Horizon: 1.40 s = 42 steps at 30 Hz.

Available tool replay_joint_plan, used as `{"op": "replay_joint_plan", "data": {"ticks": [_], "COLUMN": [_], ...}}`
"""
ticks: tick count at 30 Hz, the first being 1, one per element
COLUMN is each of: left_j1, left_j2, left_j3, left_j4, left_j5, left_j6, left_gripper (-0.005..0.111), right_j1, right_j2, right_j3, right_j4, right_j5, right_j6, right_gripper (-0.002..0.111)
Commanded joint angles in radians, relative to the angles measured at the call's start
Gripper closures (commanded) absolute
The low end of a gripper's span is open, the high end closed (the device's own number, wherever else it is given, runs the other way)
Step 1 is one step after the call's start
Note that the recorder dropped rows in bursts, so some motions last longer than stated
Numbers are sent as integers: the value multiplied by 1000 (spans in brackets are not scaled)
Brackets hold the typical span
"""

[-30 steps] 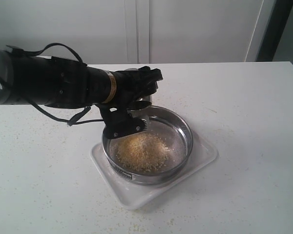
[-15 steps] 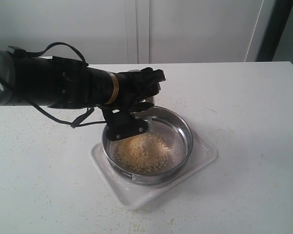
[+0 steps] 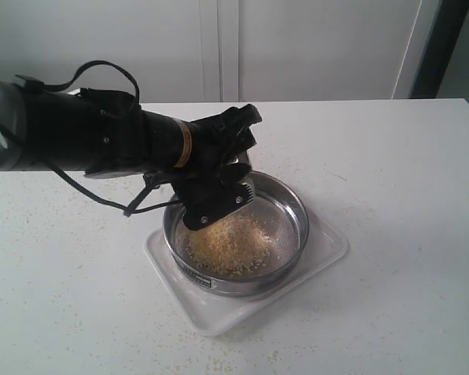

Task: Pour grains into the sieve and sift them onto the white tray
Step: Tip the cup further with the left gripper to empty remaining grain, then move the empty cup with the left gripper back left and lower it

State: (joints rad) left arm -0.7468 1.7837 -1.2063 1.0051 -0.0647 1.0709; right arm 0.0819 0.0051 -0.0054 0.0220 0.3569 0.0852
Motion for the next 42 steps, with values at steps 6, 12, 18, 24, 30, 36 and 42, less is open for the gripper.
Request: {"op": "replay_joint_plan", "data": {"ticks": [6,12,18,24,30,36,42], "left_j1": [-6,1,29,99,178,275,306], "left_j2": [-26,-72,-120,-158,-236,-358,-440], "left_j3": [-4,-4,-4,1,91,335,606], "left_j4": [-572,-793,-856,-856,-874,-874,-873], "left_j5": [11,12,25,89,47,-158,-390], "left_j6": [-30,-160,-441,-702,-832,-957,-1071], "left_gripper": [107,107,107,107,107,107,107], "right_j1": [-3,-3,-3,-3,-3,-3,-3], "right_j2": [-5,-5,-5,-5,-5,-5,-5], "right_j3": [5,5,5,5,5,5,5], "right_j4": [0,0,0,0,0,0,0], "right_j5": [-14,-14,-14,-14,-14,-14,-14], "right_j6": [0,0,0,0,0,0,0], "right_gripper": [108,108,108,108,108,108,108]}}
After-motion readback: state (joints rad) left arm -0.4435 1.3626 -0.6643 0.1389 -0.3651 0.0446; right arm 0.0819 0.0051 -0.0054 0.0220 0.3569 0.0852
